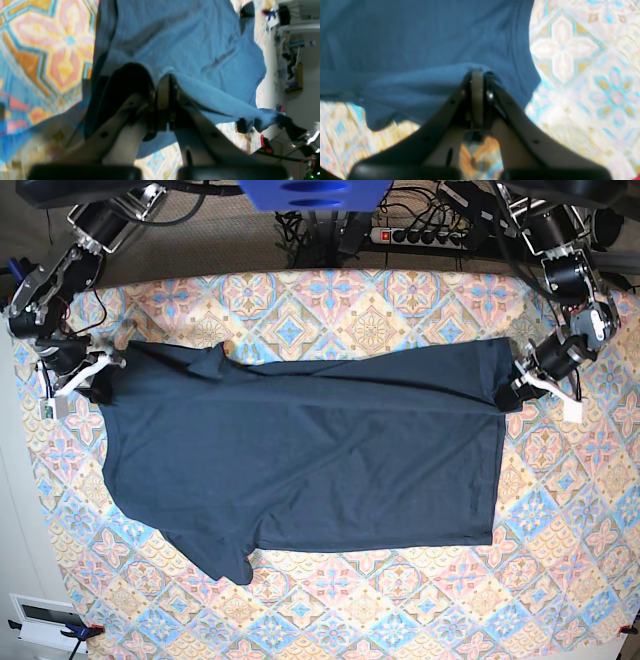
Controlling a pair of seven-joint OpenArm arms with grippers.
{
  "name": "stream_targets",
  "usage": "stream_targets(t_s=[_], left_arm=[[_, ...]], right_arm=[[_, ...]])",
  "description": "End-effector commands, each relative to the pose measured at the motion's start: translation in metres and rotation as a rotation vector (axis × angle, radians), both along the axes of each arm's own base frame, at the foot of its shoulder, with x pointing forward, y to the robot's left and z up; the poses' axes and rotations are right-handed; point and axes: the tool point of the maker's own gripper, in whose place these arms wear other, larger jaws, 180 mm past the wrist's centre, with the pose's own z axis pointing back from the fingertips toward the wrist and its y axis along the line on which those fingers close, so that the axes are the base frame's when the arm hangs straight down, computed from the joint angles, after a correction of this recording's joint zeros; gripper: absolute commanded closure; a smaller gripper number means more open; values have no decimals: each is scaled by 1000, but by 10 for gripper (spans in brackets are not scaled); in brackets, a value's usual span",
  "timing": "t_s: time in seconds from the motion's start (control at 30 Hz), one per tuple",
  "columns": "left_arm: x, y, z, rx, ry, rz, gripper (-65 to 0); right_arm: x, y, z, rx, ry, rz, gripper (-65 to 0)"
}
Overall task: Layout the t-shirt on the table in an organized manner, then fold the t-shirt properly
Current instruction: 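Lift the shirt edge with both grippers and shift it toward the robot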
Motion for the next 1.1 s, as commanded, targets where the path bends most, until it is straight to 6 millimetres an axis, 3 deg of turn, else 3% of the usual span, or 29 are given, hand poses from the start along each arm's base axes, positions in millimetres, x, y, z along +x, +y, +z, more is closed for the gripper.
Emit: stream_targets(t_s=[0.0,0.13,0.37,0.5,0.6,0.67,0.87,1.07], left_arm=[[10,8,18,13,-61,10,0],[18,11,19,55,-57,7,0],[24,10,1,185,14,-11,-9],[26,0,-6,276,53,-110,-215],[23,6,-5,322,67,-146,-375],[15,12,-4,310,73,-149,-427],[-23,10,6,259,67,-201,-423],[-50,2,-9,243,121,-218,-423]], right_arm=[[5,-7,9,-8,-32,-4,-2],[15,-7,3,35,-30,-17,-2],[22,-5,-4,76,-26,-27,-13],[24,-6,0,71,-44,-29,-104],[25,-6,8,46,-60,-21,-167],[15,-7,9,17,-52,-14,-190],[-20,-6,7,-58,-2,13,-197],[-36,-6,-4,-57,43,14,-197]])
